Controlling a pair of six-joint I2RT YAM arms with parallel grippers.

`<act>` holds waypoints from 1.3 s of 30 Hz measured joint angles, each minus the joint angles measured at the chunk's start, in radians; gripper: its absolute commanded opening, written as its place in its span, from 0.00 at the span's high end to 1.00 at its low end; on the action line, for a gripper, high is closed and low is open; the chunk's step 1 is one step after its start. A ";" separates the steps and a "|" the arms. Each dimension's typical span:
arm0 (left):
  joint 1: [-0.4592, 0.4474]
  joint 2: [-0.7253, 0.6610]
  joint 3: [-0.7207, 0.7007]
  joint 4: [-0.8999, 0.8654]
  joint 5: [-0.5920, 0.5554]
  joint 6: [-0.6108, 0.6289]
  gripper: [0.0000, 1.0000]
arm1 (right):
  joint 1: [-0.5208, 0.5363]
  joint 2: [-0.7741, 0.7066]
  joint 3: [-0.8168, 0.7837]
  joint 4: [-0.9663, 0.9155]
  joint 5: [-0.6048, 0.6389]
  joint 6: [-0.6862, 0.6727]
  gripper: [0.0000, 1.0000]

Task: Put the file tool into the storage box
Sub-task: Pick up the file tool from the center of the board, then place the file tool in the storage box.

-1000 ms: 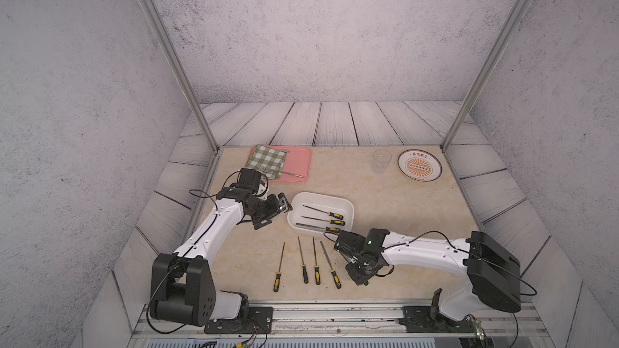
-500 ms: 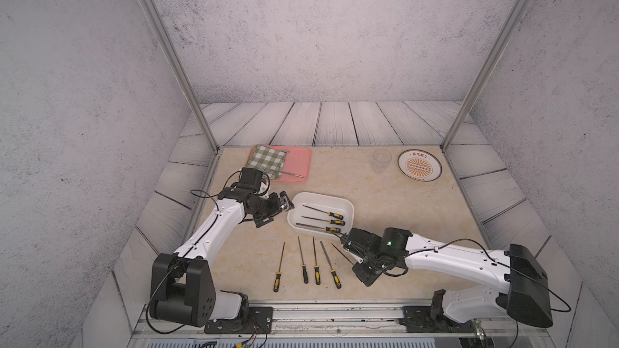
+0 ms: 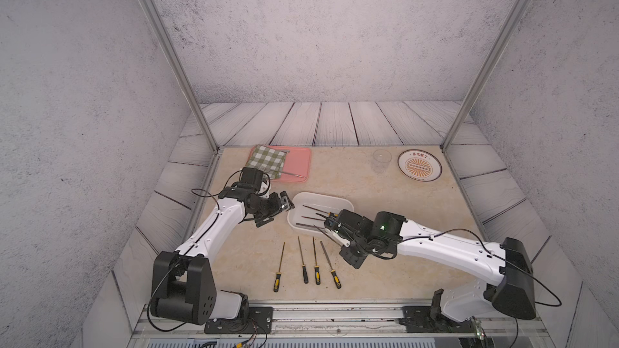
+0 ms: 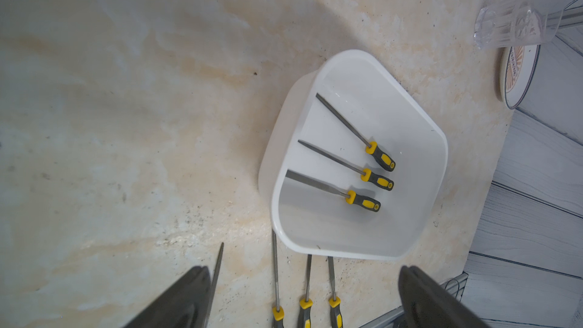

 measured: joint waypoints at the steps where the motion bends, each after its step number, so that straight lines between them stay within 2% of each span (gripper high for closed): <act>1: 0.000 0.008 0.004 -0.001 0.000 0.002 0.02 | -0.015 0.025 0.019 0.006 -0.003 -0.018 0.83; 16: 0.000 0.094 0.087 -0.051 -0.018 0.046 0.02 | -0.219 0.359 0.339 0.049 -0.071 -0.311 0.86; 26: 0.000 0.125 0.119 -0.080 -0.040 0.064 0.02 | -0.257 0.539 0.434 0.061 -0.029 -0.463 0.86; 33: 0.000 0.135 0.143 -0.115 -0.069 0.091 0.02 | -0.270 0.595 0.433 0.093 0.027 -0.507 0.86; 39: 0.000 0.139 0.144 -0.129 -0.081 0.102 0.01 | -0.270 0.621 0.456 0.113 0.027 -0.515 0.86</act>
